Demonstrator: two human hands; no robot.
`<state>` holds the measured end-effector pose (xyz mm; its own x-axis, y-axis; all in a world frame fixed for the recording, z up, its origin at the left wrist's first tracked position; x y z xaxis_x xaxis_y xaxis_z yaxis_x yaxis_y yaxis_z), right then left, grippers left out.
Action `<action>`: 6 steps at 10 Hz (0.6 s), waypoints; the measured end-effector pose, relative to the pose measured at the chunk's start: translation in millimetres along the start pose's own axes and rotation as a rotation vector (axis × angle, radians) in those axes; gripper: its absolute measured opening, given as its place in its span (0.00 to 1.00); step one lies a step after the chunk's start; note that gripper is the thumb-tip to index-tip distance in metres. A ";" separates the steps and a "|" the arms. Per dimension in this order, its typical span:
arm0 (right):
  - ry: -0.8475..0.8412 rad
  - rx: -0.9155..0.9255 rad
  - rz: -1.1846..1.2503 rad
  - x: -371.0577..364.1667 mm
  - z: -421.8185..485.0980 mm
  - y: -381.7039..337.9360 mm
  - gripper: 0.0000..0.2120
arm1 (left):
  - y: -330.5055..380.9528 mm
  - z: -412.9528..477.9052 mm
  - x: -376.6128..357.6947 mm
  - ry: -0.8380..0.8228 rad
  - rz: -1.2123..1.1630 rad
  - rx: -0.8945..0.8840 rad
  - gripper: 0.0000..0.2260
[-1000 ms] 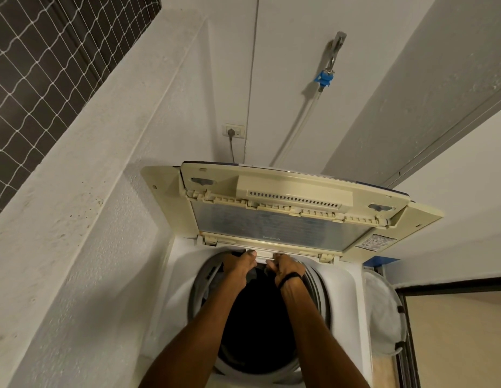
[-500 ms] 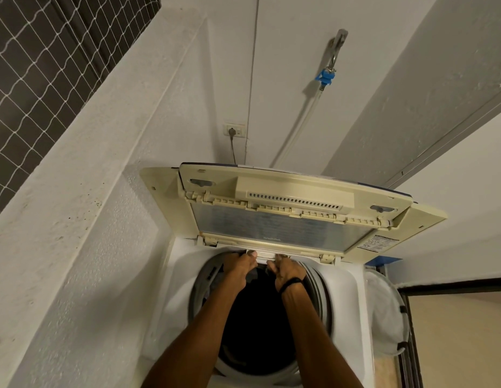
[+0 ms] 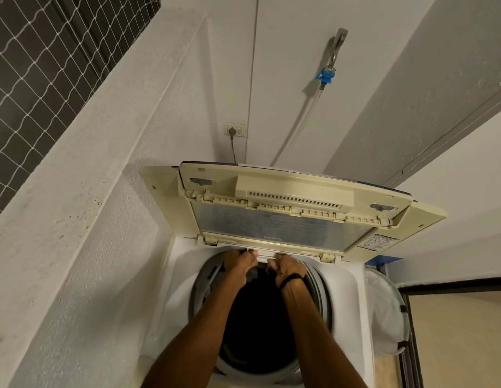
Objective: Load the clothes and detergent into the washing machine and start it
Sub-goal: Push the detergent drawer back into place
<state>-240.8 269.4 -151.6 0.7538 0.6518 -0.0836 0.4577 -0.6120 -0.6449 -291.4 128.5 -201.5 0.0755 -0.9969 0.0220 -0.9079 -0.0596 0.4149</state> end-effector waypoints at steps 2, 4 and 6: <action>0.005 -0.012 0.006 -1.9 1.6 1.8 0.19 | 3.4 2.2 3.8 0.022 0.111 -0.044 0.14; 0.025 0.025 0.030 -7.0 0.1 5.4 0.16 | -3.4 1.9 5.3 -0.083 0.000 -0.013 0.15; 0.036 0.056 0.073 -9.8 -4.3 8.9 0.08 | 4.4 -12.6 10.0 -0.142 -0.075 -0.098 0.07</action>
<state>-242.0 255.7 -153.3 0.8012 0.5890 -0.1056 0.3744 -0.6310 -0.6795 -289.4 118.9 -188.0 0.0761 -0.9876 -0.1375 -0.8569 -0.1353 0.4975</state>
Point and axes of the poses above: each hand's wrist, its own z-axis towards the middle knuckle, its own x-axis out of the back of the hand, y = z × x, the point moved 5 cm from there along z, towards the middle knuckle, and after that the axes turned 10 degrees about x, right-handed, at the moved point
